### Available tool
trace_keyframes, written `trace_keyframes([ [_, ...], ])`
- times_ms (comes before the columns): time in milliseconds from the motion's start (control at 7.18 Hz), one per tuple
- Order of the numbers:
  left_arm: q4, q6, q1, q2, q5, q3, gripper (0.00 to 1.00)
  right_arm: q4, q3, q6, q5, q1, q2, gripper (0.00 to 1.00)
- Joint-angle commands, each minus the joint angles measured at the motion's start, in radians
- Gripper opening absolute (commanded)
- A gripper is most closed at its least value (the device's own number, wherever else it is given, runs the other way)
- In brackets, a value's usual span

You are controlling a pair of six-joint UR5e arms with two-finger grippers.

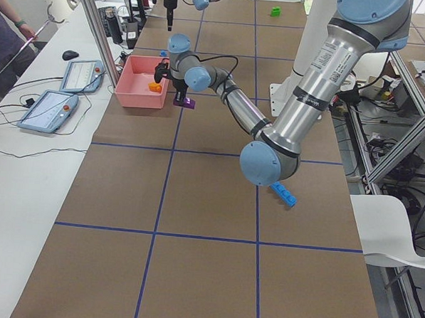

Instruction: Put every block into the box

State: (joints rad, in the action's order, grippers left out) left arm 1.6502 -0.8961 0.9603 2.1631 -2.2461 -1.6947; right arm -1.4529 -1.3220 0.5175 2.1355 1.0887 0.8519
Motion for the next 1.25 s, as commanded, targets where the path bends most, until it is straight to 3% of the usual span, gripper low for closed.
trace_keyframes([
  [0, 0.003, -0.084, -0.002, 0.211, 0.040, 0.180, 0.00, 0.247, 0.192, 0.013, -0.028, -0.016, -0.007, 0.99],
  [278, 0.013, -0.122, -0.005, 0.363, 0.080, 0.338, 0.00, 0.327, 0.297, 0.042, -0.055, -0.064, -0.066, 0.99],
  [557, 0.045, -0.126, -0.009, 0.461, 0.129, 0.479, 0.00, 0.483, 0.386, 0.114, -0.152, -0.128, -0.082, 0.99],
  [835, 0.205, -0.177, -0.012, 0.492, 0.179, 0.622, 0.00, 0.486, 0.446, 0.116, -0.158, -0.131, -0.120, 0.99],
  [1114, 0.244, -0.179, -0.022, 0.535, 0.229, 0.706, 0.00, 0.485, 0.472, 0.115, -0.160, -0.131, -0.129, 0.96],
])
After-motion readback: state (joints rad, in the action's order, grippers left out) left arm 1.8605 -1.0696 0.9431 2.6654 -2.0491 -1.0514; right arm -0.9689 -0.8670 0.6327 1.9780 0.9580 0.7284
